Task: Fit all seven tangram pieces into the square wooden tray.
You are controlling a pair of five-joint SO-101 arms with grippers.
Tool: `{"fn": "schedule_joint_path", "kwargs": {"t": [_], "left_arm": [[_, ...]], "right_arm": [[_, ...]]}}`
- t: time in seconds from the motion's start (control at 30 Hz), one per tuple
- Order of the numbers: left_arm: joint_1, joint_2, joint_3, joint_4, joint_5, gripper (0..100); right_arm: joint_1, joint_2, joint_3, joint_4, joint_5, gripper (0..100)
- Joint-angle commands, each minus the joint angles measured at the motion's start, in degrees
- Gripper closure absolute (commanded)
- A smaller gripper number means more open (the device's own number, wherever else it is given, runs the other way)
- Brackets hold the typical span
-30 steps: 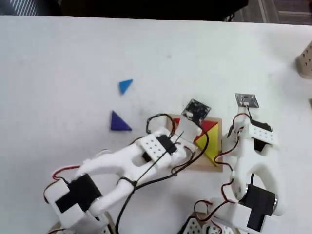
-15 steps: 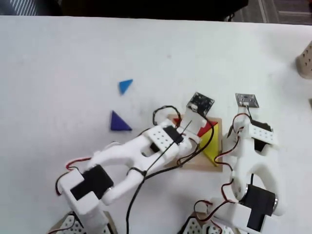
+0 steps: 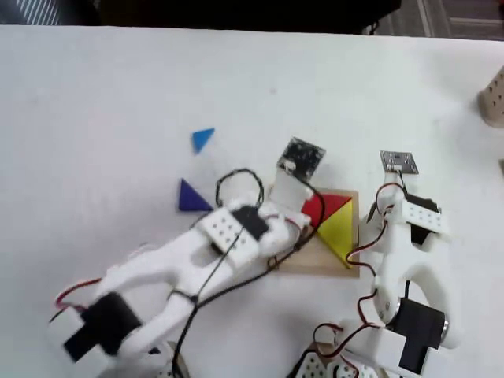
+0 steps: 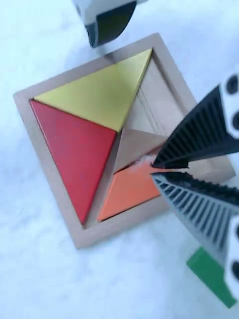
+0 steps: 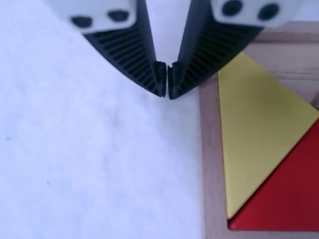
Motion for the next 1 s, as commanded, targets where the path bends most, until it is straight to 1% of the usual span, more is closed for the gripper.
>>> {"fn": "schedule_joint_path", "kwargs": {"t": [0.0,0.1,0.3,0.37,0.43,0.53,0.87,0.97], "left_arm": [[6.73,-5.23,5.01,-7.65,-0.53,95],[9.1,-2.15,3.96,-8.62,-0.53,95],[7.78,9.36,-1.93,-7.65,-0.53,95],[7.25,12.0,-4.13,-5.01,-0.79,95],[6.9,13.58,-6.51,-1.85,-3.08,95],[6.29,14.99,-8.35,0.53,-4.22,95],[2.07,15.16,-8.97,0.79,-4.13,95],[1.89,15.08,-8.97,0.7,-4.13,96]], "right_arm": [[-0.75,-1.71,-0.26,-0.04,0.79,98.1],[-0.75,-1.71,-0.26,-0.04,0.79,98.1],[-0.75,-1.71,-0.26,-0.04,0.79,98.1],[-0.75,-1.71,-0.26,-0.04,0.79,98.1],[-0.75,-1.71,-0.26,-0.04,0.79,98.1],[-0.75,-1.71,-0.26,-0.04,0.79,98.1],[-0.75,-1.71,-0.26,-0.04,0.79,98.1],[-0.75,-1.71,-0.26,-0.04,0.79,98.1]]}}
